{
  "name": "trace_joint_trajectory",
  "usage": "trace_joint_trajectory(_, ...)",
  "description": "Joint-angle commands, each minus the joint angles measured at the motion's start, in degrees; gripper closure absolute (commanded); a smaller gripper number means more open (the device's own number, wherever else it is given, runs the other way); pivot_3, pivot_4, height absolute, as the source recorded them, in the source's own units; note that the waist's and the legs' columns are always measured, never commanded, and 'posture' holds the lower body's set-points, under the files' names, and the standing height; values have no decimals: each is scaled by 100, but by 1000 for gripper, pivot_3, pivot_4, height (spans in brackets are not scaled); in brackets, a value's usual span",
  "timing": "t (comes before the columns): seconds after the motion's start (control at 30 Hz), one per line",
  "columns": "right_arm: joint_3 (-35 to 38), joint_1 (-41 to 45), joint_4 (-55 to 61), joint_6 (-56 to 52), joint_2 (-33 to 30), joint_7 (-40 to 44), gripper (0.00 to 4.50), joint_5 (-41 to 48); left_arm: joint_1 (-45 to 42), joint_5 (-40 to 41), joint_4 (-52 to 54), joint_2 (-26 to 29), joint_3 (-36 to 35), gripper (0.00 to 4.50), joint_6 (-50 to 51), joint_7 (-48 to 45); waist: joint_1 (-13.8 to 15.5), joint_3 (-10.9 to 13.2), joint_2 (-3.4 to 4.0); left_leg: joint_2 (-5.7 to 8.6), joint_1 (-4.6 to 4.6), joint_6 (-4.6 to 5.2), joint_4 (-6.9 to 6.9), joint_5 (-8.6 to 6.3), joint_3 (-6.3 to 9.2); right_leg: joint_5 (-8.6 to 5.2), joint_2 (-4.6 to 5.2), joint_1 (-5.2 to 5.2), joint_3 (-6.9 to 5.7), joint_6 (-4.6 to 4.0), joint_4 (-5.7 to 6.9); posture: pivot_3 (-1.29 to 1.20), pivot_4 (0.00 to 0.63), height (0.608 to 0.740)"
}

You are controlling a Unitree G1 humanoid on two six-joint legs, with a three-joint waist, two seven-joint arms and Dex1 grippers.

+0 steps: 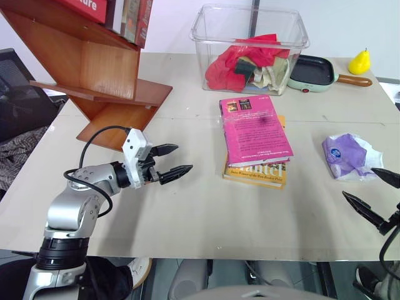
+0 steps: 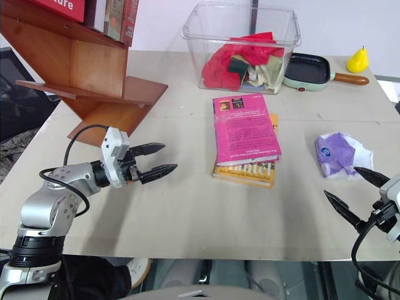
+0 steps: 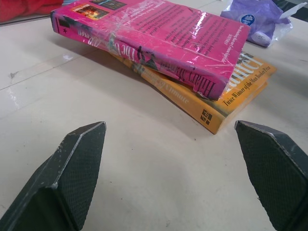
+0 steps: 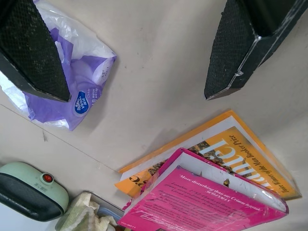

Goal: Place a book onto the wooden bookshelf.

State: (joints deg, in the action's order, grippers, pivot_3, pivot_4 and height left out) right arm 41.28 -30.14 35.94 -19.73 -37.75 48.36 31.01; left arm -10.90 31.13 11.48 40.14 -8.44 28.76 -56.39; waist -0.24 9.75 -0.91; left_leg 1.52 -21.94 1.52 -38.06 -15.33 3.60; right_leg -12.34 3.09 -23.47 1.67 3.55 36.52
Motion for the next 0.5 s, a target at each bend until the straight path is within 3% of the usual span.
trace_joint_trajectory(0.03,81,75,208,12,-40,-122,0,68,-109,74,93,16,-29,78,-23,2,0,0,0,0,0,0,0,0,0,0,0,0,0,0,0,0,150,740)
trace_joint_trajectory(0.5,-903,1051,183,-617,-287,-1021,0,-378,-443,117,320,-513,97,78,-8,513,18,0,0,4,-2,0,-2,0,-1,1,0,-2,1,1,-1,0,150,740)
